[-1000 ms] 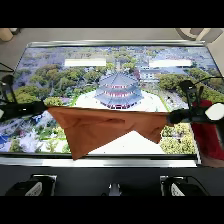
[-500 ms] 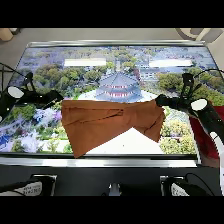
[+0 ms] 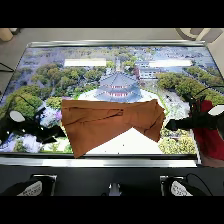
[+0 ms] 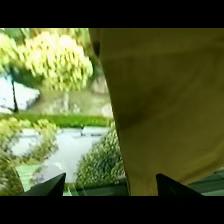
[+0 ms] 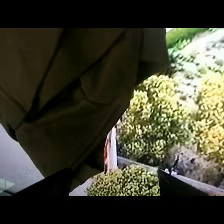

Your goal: Fold the shirts.

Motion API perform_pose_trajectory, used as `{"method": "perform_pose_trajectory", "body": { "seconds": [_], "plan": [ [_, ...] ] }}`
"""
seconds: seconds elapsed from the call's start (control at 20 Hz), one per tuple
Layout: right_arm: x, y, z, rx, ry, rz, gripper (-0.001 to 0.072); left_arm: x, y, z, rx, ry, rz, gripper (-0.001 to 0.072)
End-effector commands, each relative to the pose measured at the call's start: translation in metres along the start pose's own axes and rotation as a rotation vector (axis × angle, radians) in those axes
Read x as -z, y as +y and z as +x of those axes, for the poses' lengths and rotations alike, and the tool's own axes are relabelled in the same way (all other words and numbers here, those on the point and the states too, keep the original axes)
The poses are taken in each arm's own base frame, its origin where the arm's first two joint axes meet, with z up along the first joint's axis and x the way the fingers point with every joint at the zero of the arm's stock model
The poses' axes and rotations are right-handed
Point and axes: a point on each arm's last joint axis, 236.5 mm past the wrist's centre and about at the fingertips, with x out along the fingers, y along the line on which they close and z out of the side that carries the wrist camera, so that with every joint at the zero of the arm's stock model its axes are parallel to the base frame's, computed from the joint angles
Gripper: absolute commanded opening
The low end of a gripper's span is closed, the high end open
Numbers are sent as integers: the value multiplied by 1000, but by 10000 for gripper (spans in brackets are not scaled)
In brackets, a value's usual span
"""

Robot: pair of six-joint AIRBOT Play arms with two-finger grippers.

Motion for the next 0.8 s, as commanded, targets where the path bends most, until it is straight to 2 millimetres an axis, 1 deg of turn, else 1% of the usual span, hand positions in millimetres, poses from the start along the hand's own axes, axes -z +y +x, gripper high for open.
{"method": "perform_pose_trajectory", "body": {
  "seconds": [0.0,0.15,0.25,0.3,0.4,0.45,0.5,0.55,0.65,0.75],
  "plan": [
    [27,5,7,-39,82,-11,545,50,-11,44,101,96,-42,720],
    [34,6,13,-52,102,-15,545,57,-27,64,123,88,-40,720],
    [39,8,19,-70,115,-9,548,58,-35,74,100,74,-33,720],
    [43,11,23,-89,123,-6,549,57,-39,78,88,57,-33,697],
    [45,25,34,-157,106,7,556,52,-47,85,76,20,-33,516],
    [44,29,39,-180,88,16,561,49,-50,87,72,0,-37,353],
    [44,31,44,-188,72,28,561,46,-51,88,71,-14,-32,142],
    [43,29,48,-182,62,40,560,44,-52,87,72,-20,-26,31],
    [38,29,53,-192,39,57,544,37,-59,81,83,-41,-7,27],
    [28,38,54,-239,-2,63,531,29,-68,73,97,-68,11,27]
  ]
}}
